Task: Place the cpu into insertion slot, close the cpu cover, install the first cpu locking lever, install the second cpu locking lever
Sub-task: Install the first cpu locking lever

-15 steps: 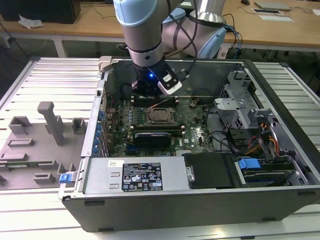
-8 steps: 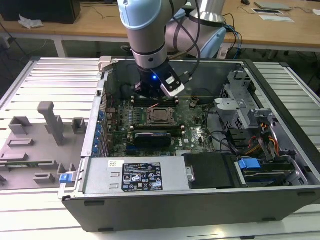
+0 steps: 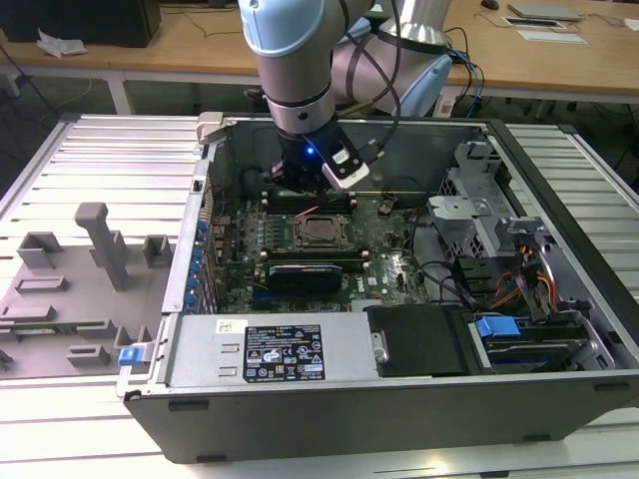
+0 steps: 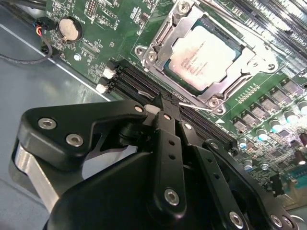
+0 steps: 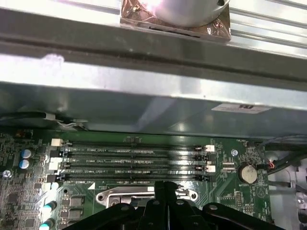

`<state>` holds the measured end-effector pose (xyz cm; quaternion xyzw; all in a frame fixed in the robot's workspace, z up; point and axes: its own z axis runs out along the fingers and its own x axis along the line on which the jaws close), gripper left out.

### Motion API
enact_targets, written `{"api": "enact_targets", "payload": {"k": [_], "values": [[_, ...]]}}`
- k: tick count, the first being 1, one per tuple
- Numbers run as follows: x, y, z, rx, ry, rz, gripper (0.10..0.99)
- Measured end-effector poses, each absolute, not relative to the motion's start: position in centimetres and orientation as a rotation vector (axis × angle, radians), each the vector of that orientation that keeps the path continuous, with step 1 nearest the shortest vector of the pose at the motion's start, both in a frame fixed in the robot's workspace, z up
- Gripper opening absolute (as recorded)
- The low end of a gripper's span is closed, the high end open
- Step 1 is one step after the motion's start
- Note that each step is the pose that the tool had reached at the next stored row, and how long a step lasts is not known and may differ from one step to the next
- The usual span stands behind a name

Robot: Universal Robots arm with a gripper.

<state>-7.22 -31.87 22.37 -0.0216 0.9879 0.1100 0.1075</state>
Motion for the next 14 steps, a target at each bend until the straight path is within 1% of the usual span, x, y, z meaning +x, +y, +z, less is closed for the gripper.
{"api": "enact_targets", "payload": {"k": [8, 14], "values": [[-7.22, -31.59, 22.14, -0.06, 2.899, 0.293, 0.106], [-7.24, -31.56, 22.08, -0.056, 2.889, 0.291, 0.106]]}}
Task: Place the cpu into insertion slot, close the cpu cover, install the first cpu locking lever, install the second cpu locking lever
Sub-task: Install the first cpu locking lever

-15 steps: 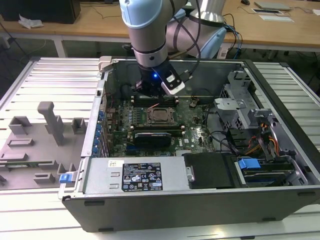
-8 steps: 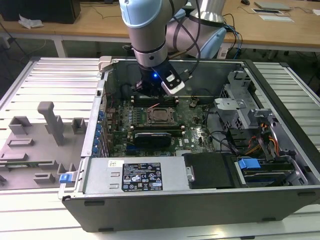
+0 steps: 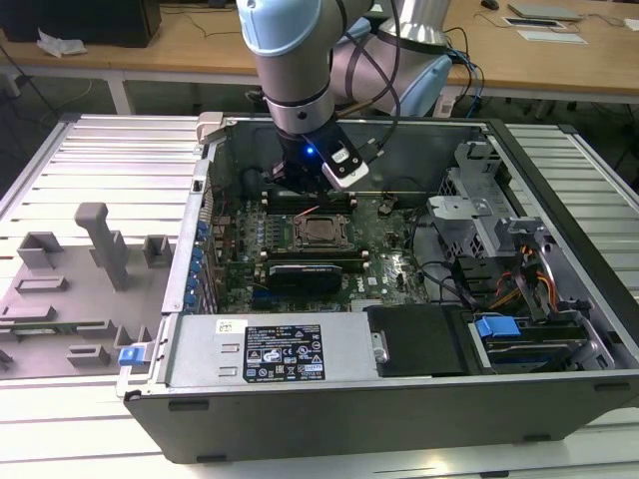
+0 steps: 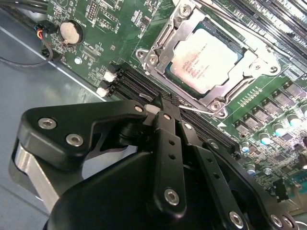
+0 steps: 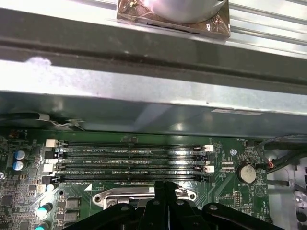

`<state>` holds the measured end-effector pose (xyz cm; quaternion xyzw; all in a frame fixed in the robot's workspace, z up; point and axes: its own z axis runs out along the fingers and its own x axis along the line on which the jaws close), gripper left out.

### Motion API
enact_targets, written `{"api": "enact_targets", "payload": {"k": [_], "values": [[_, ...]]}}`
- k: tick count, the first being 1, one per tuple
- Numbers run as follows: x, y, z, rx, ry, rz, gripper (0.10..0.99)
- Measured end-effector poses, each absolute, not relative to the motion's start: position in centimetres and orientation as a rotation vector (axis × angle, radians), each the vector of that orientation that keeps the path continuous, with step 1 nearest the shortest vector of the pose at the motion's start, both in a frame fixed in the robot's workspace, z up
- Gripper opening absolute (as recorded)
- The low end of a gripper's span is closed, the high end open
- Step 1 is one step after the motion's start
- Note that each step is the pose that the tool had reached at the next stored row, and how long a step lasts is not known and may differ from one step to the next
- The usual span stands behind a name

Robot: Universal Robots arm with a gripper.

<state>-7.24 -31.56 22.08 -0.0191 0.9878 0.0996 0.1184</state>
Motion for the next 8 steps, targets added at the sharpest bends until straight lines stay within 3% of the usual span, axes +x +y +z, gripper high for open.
{"api": "enact_targets", "payload": {"k": [8], "values": [[-7.25, -31.51, 21.68, 0.02, 2.859, 0.276, 0.106]]}}
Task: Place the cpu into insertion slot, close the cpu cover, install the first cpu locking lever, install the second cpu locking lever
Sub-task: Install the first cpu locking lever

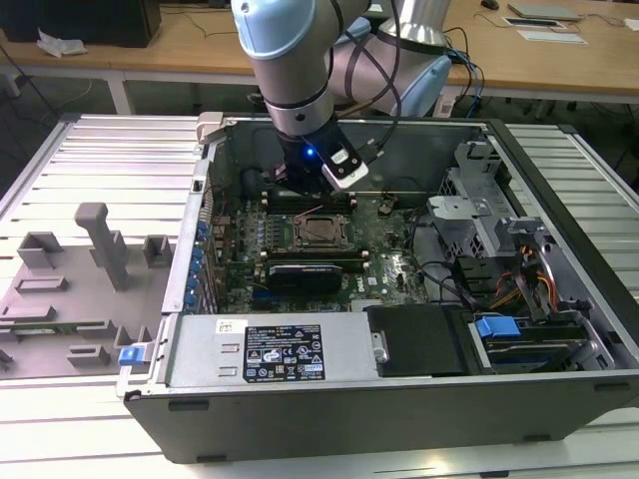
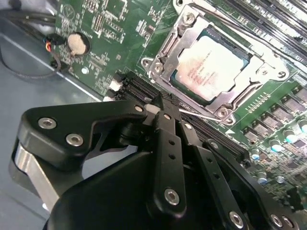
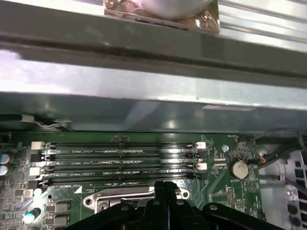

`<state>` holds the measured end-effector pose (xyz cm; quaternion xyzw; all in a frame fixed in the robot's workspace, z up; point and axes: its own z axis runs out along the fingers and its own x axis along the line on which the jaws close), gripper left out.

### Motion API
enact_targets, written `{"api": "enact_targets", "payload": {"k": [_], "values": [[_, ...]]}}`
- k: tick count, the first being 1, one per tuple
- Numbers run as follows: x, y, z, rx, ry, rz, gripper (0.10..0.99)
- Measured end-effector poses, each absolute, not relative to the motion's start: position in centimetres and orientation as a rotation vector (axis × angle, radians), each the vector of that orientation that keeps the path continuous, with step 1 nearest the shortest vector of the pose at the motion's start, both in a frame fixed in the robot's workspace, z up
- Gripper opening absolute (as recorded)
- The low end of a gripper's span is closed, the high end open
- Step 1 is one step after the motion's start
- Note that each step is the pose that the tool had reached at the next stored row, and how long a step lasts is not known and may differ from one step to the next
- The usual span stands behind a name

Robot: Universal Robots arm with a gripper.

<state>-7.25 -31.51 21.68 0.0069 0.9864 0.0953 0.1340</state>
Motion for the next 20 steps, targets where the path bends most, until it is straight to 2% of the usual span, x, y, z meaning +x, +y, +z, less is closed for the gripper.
{"api": "enact_targets", "payload": {"k": [20], "values": [[-7.3, -30.3, 21.0, 0.201, 2.843, 0.25, 0.106]]}}
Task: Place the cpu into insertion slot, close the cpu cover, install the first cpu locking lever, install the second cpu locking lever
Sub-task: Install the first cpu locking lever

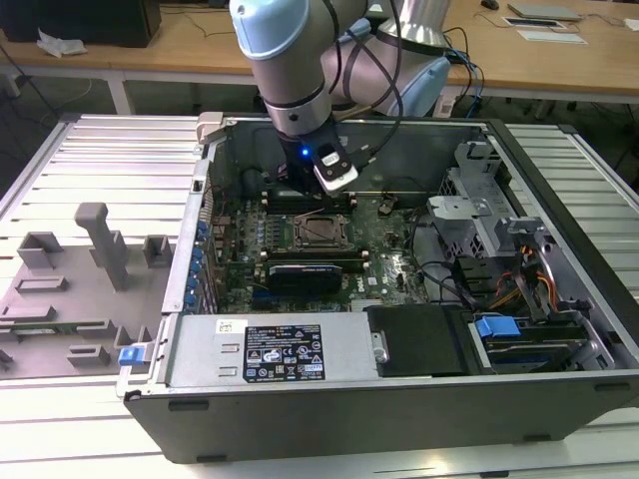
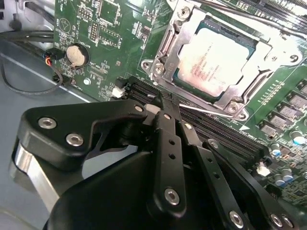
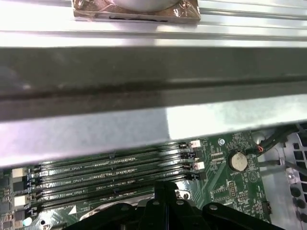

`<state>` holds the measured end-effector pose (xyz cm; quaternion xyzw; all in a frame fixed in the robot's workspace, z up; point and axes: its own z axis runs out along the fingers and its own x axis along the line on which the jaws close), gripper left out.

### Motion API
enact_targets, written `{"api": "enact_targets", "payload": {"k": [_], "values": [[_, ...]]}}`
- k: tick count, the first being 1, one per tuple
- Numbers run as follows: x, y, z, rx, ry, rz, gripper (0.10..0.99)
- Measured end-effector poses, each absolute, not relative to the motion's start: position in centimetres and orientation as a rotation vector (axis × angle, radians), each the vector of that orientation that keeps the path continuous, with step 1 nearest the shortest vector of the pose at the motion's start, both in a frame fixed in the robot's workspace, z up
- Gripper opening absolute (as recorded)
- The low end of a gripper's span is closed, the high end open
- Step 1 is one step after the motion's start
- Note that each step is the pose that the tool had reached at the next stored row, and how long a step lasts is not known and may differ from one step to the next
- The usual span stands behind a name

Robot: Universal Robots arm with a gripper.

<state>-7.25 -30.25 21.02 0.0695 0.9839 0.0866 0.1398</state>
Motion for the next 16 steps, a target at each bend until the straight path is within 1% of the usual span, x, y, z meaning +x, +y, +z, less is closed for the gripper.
{"api": "enact_targets", "payload": {"k": [16], "values": [[-7.81, -29.84, 20.76, 0.37, 2.818, 0.225, 0.106]]}}
